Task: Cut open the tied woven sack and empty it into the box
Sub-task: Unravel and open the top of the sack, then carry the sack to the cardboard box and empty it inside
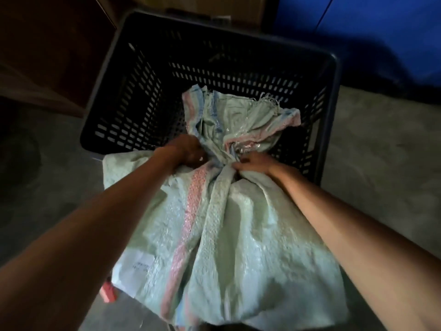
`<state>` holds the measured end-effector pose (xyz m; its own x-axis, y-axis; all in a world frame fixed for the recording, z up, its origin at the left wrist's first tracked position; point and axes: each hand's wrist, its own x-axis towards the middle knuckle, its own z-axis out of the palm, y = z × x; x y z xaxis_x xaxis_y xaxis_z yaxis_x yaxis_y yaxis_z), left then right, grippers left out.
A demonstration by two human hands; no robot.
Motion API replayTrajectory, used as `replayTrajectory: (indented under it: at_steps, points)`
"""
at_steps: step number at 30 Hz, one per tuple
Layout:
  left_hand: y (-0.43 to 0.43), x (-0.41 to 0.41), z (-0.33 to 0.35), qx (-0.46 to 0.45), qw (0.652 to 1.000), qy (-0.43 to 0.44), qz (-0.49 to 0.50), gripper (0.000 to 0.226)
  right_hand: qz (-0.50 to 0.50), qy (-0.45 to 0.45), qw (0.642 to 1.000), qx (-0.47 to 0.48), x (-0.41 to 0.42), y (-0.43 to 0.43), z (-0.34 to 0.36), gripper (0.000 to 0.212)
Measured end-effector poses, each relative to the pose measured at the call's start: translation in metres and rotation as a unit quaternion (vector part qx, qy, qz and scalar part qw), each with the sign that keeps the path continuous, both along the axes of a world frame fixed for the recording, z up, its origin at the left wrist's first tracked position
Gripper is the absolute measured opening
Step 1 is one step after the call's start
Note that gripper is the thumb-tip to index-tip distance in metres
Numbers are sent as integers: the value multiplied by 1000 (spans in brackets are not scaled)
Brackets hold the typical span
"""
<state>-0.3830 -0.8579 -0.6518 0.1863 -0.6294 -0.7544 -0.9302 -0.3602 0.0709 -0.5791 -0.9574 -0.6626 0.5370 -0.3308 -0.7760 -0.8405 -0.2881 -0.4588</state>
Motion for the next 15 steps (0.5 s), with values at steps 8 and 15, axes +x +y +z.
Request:
replayTrajectory:
  at_steps: [8,15]
  points:
    - [100,-35,189,-298,920,41,250,47,-30,-86,977,-192,-83,64,203,63]
    - [293,-138,265,-189,899,40,394,39,-17,-9,981,-195,-207,212,313,66]
